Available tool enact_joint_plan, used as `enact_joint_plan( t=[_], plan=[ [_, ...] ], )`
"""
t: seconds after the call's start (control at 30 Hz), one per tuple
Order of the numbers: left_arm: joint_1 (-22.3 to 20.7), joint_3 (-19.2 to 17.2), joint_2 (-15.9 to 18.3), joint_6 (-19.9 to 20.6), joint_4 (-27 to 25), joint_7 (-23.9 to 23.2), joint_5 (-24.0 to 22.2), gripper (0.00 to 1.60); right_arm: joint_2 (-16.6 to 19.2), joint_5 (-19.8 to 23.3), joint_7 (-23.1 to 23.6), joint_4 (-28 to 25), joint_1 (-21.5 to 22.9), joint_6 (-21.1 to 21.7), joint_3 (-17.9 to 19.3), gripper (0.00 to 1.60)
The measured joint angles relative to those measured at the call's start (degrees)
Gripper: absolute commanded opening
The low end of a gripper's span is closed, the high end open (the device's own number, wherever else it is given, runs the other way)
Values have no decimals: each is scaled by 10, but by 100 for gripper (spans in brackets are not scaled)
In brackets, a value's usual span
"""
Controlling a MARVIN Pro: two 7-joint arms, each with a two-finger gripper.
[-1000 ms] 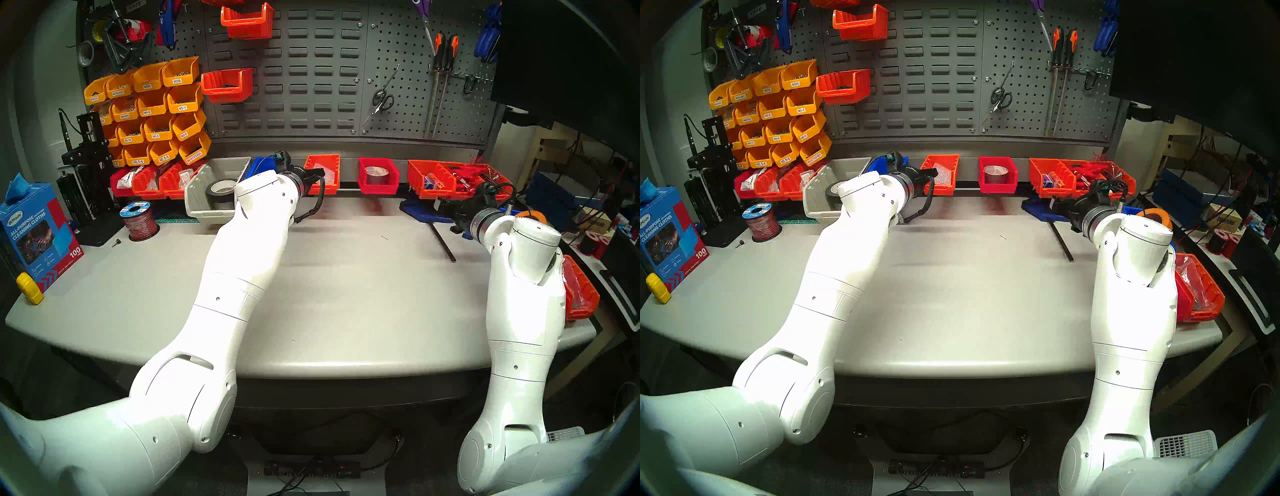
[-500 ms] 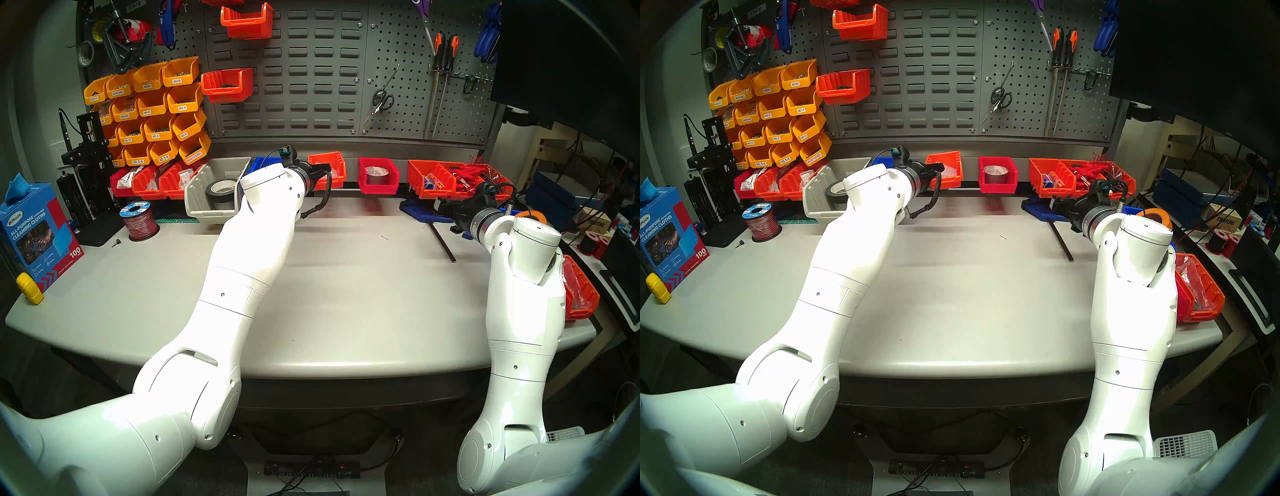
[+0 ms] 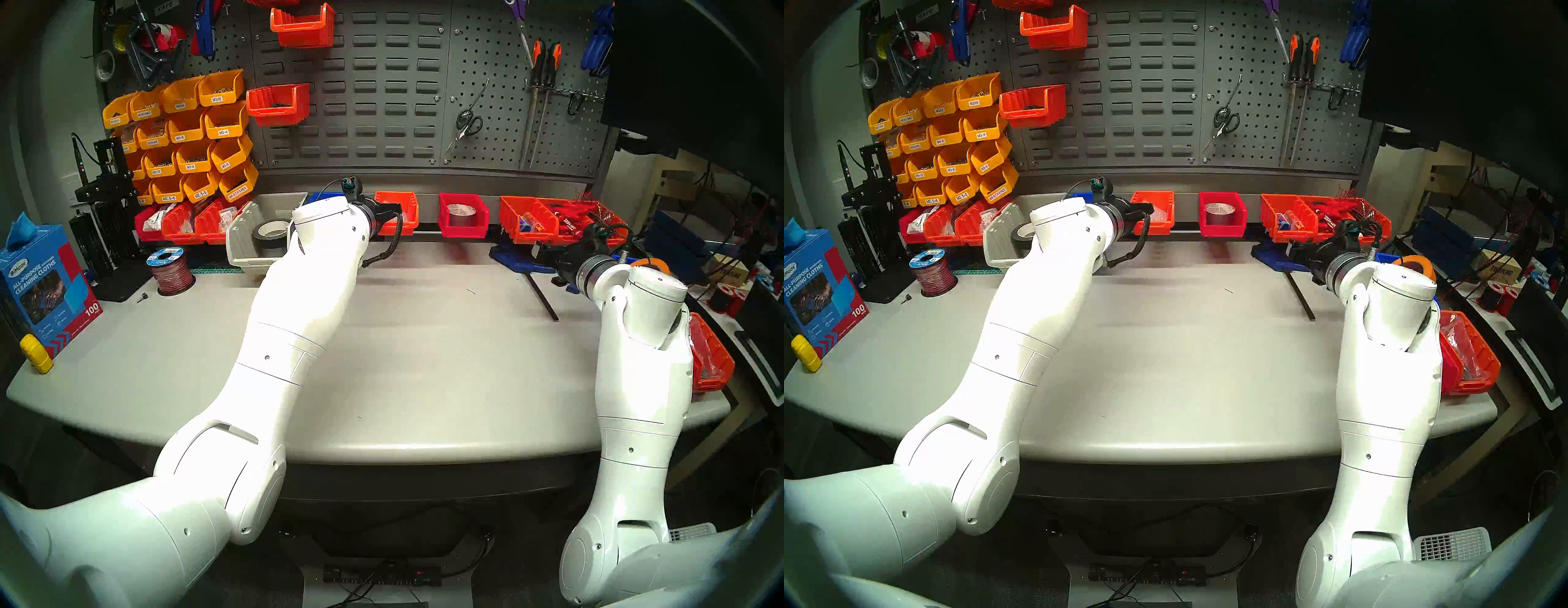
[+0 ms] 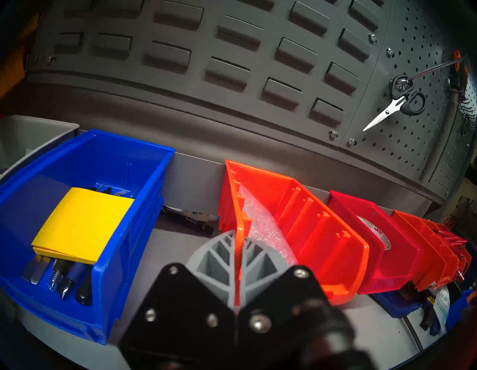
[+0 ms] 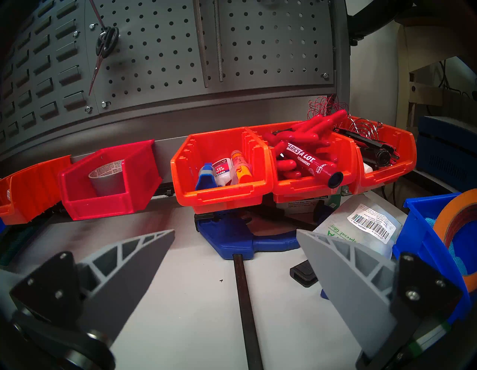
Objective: Hang all the unorganized tool boxes onto the wall
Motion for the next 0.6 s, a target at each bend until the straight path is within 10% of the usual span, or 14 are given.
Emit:
enact_joint_plan(
  t=[0.6],
  plan=[
    [-1,-4,-10,4,-3,15,5,0,-1,-3,2,0,0,0,1,160]
  ],
)
